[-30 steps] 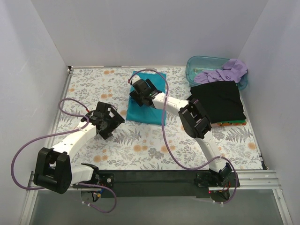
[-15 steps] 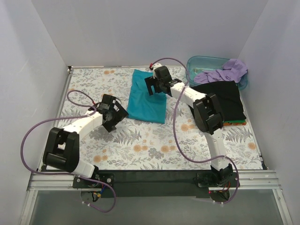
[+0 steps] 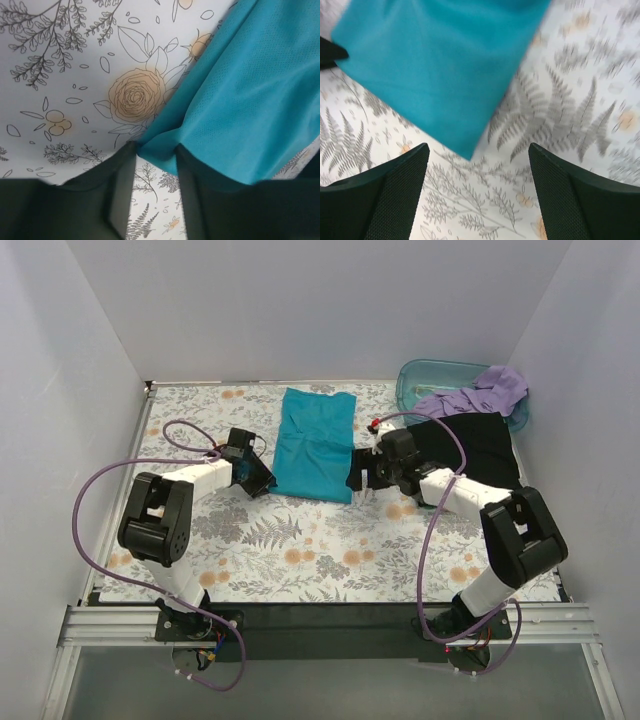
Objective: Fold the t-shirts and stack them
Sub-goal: Fold the tshirt
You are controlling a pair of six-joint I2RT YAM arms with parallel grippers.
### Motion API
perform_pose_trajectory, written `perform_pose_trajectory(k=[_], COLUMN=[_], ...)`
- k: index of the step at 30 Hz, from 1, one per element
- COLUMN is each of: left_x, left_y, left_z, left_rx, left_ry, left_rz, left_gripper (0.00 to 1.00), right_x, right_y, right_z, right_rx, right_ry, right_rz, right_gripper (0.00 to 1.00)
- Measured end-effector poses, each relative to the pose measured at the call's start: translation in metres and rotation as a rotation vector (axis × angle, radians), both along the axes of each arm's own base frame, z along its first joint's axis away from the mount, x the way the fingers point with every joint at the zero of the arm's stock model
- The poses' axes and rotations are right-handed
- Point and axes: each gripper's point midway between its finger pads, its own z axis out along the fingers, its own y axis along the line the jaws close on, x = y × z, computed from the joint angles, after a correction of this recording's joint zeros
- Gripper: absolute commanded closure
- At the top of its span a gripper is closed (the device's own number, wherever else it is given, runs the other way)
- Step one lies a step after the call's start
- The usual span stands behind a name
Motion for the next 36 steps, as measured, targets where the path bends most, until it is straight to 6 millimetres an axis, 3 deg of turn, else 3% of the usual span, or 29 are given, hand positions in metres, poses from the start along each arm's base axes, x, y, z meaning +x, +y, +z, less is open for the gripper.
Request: perform_pose_trajectory(k=[1, 5, 6, 7, 8, 15, 18, 22, 28, 31, 36], left_x=[0.0, -0.003, -0.003, -0.002, -0.003, -0.003, -0.004, -0.007, -0.026, -0.061, -0.141], left_y=[-0.002, -0.006, -0.007, -0.008, -0.009, -0.011, -0.01, -0.01, -0.006, -0.002, -0.003], left_z=[-0.001, -0.007, -0.007, -0.007, -0.008, -0.008, -0.008, -0.008, -0.007, -0.008, -0.008], left_rx=[-0.013, -0.046, -0.055, -0.062, -0.069, -0.089, -0.095, -0.103, -0.112, -0.12, -0.165], left_ry=[-0.002, -0.006, -0.011, -0.016, -0.018, -0.038, -0.053, -0.068, -0.077, -0.064, -0.039], left_rz=[-0.002, -0.011, -0.013, -0.014, -0.014, -0.015, -0.01, -0.004, 0.0, 0.001, -0.014], left_gripper=[0.81, 0.86, 0.92, 0.98, 1.0, 1.0, 1.0, 1.0, 1.0, 1.0, 1.0], right_x=[-0.009, -0.043, -0.045, -0.048, -0.049, -0.045, -0.042, -0.036, -0.04, -0.074, -0.167], right_y=[-0.003, -0.004, -0.002, 0.0, 0.003, 0.017, 0.018, 0.017, 0.016, 0.011, 0.007], right_z=[-0.013, -0.054, -0.058, -0.061, -0.063, -0.071, -0.074, -0.08, -0.08, -0.08, -0.081], right_rx=[0.006, 0.039, 0.049, 0.062, 0.074, 0.142, 0.148, 0.141, 0.161, 0.154, 0.143], right_ry=[0.041, 0.201, 0.216, 0.23, 0.24, 0.274, 0.271, 0.263, 0.229, 0.23, 0.263], right_rz=[-0.002, 0.016, 0.019, 0.025, 0.032, 0.031, 0.017, -0.007, -0.001, 0.029, 0.13], right_gripper=[0.17, 0.28, 0.33, 0.44, 0.48, 0.56, 0.7, 0.99, 0.99, 0.99, 0.99])
